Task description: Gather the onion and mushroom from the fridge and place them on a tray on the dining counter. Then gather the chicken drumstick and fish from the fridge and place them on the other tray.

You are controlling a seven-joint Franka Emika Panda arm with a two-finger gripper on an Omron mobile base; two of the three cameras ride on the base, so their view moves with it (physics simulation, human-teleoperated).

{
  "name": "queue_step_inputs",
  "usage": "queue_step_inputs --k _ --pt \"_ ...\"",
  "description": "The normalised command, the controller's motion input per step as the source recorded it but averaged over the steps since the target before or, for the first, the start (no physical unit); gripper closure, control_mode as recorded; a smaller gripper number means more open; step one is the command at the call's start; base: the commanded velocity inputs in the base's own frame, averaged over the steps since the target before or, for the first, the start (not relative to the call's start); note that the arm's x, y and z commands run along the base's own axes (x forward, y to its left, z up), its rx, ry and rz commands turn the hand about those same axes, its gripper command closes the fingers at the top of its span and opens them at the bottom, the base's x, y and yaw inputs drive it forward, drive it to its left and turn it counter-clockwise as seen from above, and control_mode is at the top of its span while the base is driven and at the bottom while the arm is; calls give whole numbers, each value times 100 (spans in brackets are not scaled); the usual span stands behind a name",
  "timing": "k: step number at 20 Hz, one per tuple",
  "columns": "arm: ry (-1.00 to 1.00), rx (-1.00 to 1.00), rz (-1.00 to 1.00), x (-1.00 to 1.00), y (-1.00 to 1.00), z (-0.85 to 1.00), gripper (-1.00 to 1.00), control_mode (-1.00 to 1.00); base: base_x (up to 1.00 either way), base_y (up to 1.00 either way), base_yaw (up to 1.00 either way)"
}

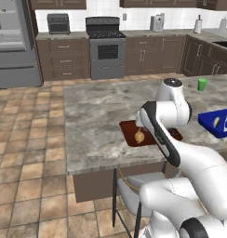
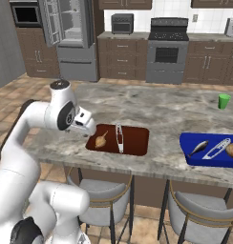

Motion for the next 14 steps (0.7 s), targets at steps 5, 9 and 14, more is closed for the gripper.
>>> queue_step_inputs --k 5,9,14 --pt "-8 0 7 -100 11 67 -100 -100 0 0 0" --pt "-12 0 12 -100 11 55 -100 -100 0 0 0" --pt "-15 0 14 -100 14 41 -100 -100 0 0 0"
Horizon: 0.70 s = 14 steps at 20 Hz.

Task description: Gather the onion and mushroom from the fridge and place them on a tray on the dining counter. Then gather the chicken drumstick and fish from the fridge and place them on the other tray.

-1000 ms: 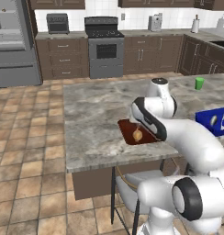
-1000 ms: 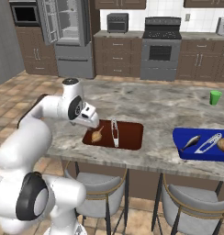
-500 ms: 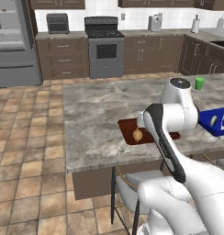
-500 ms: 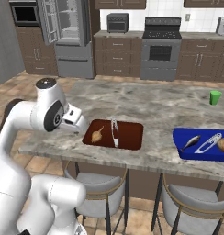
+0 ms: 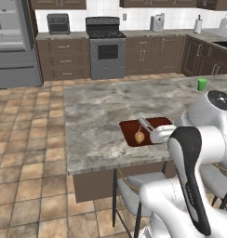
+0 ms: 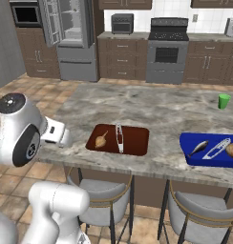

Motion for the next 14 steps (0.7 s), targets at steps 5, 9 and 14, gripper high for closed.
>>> queue_step_inputs --k 5,9,14 --pt "-16 0 6 -96 14 20 -100 -100 0 0 0" --pt "-12 -1 0 -76 3 0 -100 -100 0 0 0" --pt "0 0 0 -1 0 0 -100 -100 0 0 0"
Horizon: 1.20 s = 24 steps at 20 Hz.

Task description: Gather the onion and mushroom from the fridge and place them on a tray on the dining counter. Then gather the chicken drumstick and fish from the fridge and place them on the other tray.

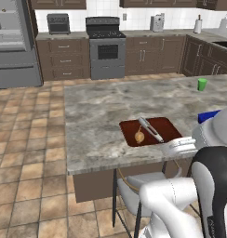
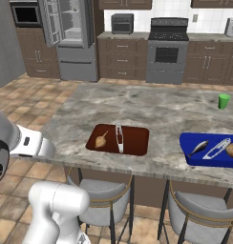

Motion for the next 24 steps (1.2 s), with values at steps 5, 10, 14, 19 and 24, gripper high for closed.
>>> queue_step_inputs --k 5,10,14,19,24 --pt "0 0 1 -15 29 -5 -100 -100 0 0 0" --pt "0 0 0 0 0 0 -100 100 -2 100 1" --pt "0 0 0 0 0 0 -100 100 0 100 0" --pt "0 0 0 0 0 0 -100 100 1 100 0" --pt "0 0 0 0 0 0 -100 100 30 100 0"
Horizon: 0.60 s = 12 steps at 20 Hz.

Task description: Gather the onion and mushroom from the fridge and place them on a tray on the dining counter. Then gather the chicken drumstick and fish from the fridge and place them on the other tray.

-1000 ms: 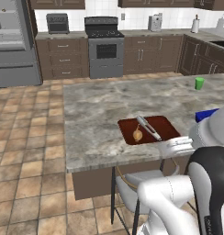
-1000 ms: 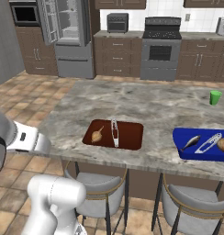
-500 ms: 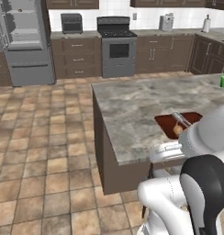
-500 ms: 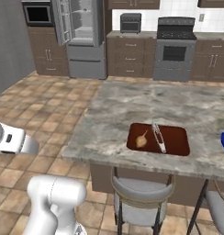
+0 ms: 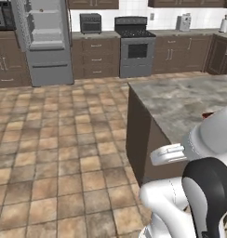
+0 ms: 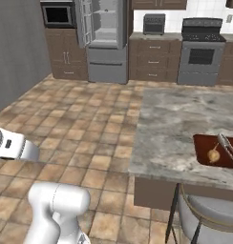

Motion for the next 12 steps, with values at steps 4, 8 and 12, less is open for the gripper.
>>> queue_step_inputs --k 4,8,12 --pt "0 0 0 0 0 0 -100 100 67 92 0" --pt "0 0 0 0 0 0 -100 100 96 85 -2" --pt "0 0 0 0 0 0 -100 100 100 76 -4"
